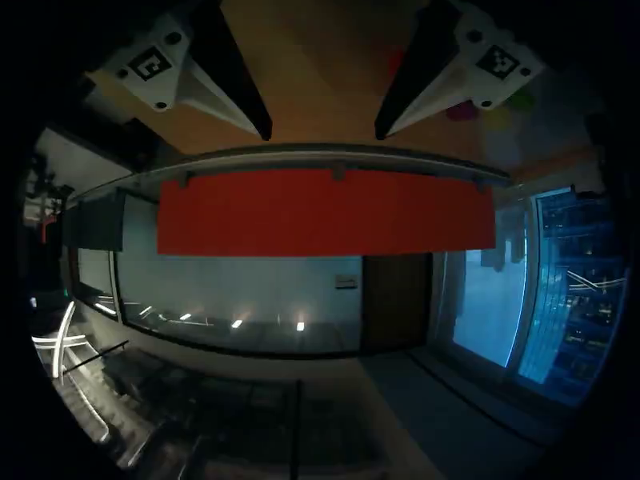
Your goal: Pour water
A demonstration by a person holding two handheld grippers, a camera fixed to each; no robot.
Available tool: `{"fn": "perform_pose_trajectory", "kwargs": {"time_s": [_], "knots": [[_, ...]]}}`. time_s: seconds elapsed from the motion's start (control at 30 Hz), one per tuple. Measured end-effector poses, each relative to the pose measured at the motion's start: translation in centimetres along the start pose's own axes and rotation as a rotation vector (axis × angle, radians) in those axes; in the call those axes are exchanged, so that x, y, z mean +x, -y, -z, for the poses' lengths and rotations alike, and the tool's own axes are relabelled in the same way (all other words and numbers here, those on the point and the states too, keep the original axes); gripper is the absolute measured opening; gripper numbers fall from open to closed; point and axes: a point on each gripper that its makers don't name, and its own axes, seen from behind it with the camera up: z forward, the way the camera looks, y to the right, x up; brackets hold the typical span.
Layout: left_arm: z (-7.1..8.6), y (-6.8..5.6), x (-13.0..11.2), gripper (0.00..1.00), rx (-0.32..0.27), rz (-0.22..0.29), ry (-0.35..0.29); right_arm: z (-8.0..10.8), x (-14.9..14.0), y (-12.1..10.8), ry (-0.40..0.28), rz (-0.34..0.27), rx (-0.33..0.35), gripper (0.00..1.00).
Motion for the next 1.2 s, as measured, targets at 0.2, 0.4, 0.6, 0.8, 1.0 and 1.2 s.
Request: {"fn": "perform_pose_trajectory", "kwargs": {"time_s": [0.2,0.4,0.6,0.8,1.0,1.2], "knots": [[-0.7,-0.2,3.1,0.95,-0.031,-0.03,-0.002,-0.4,2.7,0.0,0.01,0.017,0.017,1.0],[-1.4,-1.1,5.4,0.95,-0.083,-0.049,0.006,-0.8,5.0,0.2,0.018,0.015,0.033,1.0],[-1.9,-2.1,7.6,0.95,-0.138,-0.052,-0.003,-1.2,5.8,0.2,0.013,0.011,0.039,1.0],[-2.2,-2.8,7.9,0.96,-0.198,-0.055,0.021,-1.4,5.9,1.0,0.034,-0.001,0.087,1.0],[-2.0,-4.1,8.3,0.95,-0.278,-0.057,0.024,-1.0,6.9,3.1,0.03,0.005,0.199,1.0],[-1.4,-5.9,8.5,0.95,-0.374,-0.066,0.035,0.0,7.3,5.9,0.031,0.032,0.346,1.0]]}}
